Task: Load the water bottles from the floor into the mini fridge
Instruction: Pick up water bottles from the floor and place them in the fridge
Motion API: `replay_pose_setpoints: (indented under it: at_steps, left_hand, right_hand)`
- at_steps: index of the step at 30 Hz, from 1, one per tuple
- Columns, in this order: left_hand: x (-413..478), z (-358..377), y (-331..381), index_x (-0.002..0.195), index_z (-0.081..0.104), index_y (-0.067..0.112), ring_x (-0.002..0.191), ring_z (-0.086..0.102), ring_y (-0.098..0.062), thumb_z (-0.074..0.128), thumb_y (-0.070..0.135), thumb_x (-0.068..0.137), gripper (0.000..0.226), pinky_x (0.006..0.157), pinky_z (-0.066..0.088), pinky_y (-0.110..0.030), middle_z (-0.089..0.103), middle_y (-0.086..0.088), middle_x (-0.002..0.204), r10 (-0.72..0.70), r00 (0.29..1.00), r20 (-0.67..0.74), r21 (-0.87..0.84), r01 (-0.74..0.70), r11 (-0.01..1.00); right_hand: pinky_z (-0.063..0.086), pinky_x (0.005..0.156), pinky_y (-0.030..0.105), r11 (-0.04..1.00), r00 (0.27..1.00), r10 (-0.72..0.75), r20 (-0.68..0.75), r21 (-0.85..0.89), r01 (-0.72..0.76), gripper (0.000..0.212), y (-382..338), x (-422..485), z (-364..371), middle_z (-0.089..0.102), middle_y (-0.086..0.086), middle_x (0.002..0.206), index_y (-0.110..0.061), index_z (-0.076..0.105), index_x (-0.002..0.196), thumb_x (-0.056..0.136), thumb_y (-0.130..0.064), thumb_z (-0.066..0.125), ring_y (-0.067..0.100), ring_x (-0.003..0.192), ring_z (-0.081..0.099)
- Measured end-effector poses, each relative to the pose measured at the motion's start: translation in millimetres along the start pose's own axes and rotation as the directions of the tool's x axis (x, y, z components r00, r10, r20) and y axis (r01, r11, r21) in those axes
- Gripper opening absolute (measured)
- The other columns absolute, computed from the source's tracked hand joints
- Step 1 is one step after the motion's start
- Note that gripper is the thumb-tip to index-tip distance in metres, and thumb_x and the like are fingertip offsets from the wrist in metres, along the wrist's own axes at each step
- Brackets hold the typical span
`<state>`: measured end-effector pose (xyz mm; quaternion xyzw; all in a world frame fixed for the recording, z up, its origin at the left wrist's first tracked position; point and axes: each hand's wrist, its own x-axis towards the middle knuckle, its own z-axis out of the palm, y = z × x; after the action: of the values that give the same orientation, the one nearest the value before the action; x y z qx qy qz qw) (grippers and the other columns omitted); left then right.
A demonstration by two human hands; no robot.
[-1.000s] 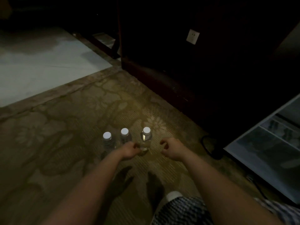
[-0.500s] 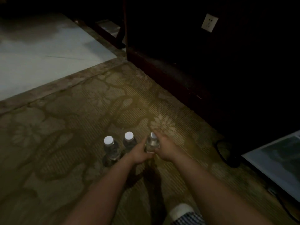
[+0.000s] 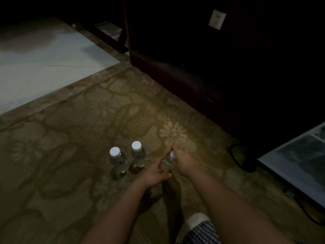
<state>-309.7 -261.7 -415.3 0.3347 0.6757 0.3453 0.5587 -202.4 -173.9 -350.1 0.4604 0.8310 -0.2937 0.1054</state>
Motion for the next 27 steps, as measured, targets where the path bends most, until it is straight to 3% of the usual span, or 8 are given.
replay_pose_setpoints:
  at_steps: [3, 5, 9, 15, 19, 21, 24, 27]
  left_hand:
    - [-8, 6, 3, 0.136, 0.038, 0.01, 0.119, 0.054, -0.024, 0.072, 0.004, 0.075, 0.071, 0.103, 0.045, -0.04, 0.055, -0.011, 0.13, 0.0, 1.0, 0.03, 0.022, -0.001, 1.0]
    - [-15, 12, 8, 0.138, 0.036, 0.01, 0.115, 0.053, -0.019, 0.071, 0.001, 0.076, 0.072, 0.097, 0.048, -0.032, 0.055, -0.007, 0.125, 0.021, 1.0, 0.018, 0.039, -0.022, 0.999]
    - [-30, 20, 25, 0.137, 0.036, 0.015, 0.117, 0.054, -0.02, 0.079, 0.027, 0.058, 0.091, 0.102, 0.045, -0.039, 0.055, -0.006, 0.127, 0.083, 0.995, -0.063, 0.043, -0.081, 0.996]
    - [-47, 27, 65, 0.123, 0.049, 0.014, 0.101, 0.057, -0.013, 0.076, 0.013, 0.073, 0.057, 0.077, 0.045, -0.019, 0.06, 0.002, 0.11, 0.186, 0.962, -0.198, 0.068, -0.176, 0.982]
    - [-66, 42, 100, 0.113, 0.058, 0.013, 0.093, 0.061, -0.011, 0.077, 0.013, 0.073, 0.045, 0.074, 0.049, -0.018, 0.065, 0.001, 0.101, 0.234, 0.965, -0.119, 0.08, -0.226, 0.971]
    - [-76, 52, 116, 0.107, 0.061, 0.014, 0.088, 0.062, -0.006, 0.076, 0.012, 0.073, 0.037, 0.066, 0.046, -0.013, 0.067, 0.004, 0.095, 0.28, 0.957, -0.081, 0.068, -0.275, 0.959]
    - [-88, 72, 136, 0.091, 0.064, 0.021, 0.087, 0.065, -0.013, 0.078, 0.013, 0.071, 0.026, 0.068, 0.048, -0.019, 0.069, 0.001, 0.088, 0.343, 0.934, -0.105, 0.043, -0.34, 0.939]
    - [-97, 95, 160, 0.083, 0.063, 0.025, 0.078, 0.064, -0.01, 0.081, 0.014, 0.067, 0.027, 0.065, 0.047, -0.018, 0.068, 0.005, 0.08, 0.416, 0.902, -0.118, 0.081, -0.409, 0.909]
  right_hand:
    - [0.045, 0.085, 0.035, 1.0, 1.0, -0.01, 0.013, -0.003, 0.01, 0.039, -1, -5, -4, 0.061, 0.02, 0.116, -0.014, 0.039, 0.131, 0.094, -0.025, 0.047, 0.035, 0.109, 0.058]
    - [0.044, 0.087, 0.034, 0.999, 0.999, -0.033, 0.024, -0.003, 0.033, 0.037, -2, -12, -10, 0.06, 0.018, 0.119, -0.012, 0.042, 0.128, 0.095, -0.027, 0.047, 0.033, 0.112, 0.057]
    - [0.04, 0.093, 0.033, 0.993, 0.993, -0.112, 0.027, -0.025, 0.113, 0.038, -10, -25, -37, 0.055, 0.013, 0.129, -0.01, 0.046, 0.129, 0.095, -0.028, 0.048, 0.028, 0.118, 0.051]
    - [0.036, 0.081, 0.028, 0.98, 0.98, -0.197, 0.036, -0.033, 0.198, 0.033, -17, -43, -87, 0.057, 0.012, 0.124, -0.008, 0.051, 0.121, 0.094, -0.028, 0.05, 0.028, 0.113, 0.053]
    - [0.037, 0.079, 0.03, 0.982, 0.982, -0.187, 0.015, -0.034, 0.187, 0.032, -4, -71, -122, 0.058, 0.007, 0.118, -0.014, 0.054, 0.119, 0.094, -0.033, 0.05, 0.02, 0.103, 0.053]
    - [0.038, 0.077, 0.031, 0.981, 0.982, -0.189, -0.024, -0.045, 0.188, 0.032, 3, -89, -138, 0.058, 0.005, 0.112, -0.015, 0.055, 0.117, 0.093, -0.036, 0.05, 0.016, 0.094, 0.05]
    - [0.046, 0.077, 0.035, 0.977, 0.967, -0.2, -0.158, 0.037, 0.208, 0.032, 16, -123, -161, 0.059, 0.0, 0.098, -0.015, 0.059, 0.109, 0.089, -0.041, 0.057, 0.018, 0.091, 0.057]
    - [0.05, 0.08, 0.035, 0.976, 0.943, -0.158, -0.294, 0.101, 0.195, 0.033, 33, -156, -175, 0.063, -0.001, 0.098, -0.017, 0.061, 0.107, 0.086, -0.042, 0.061, 0.016, 0.091, 0.061]
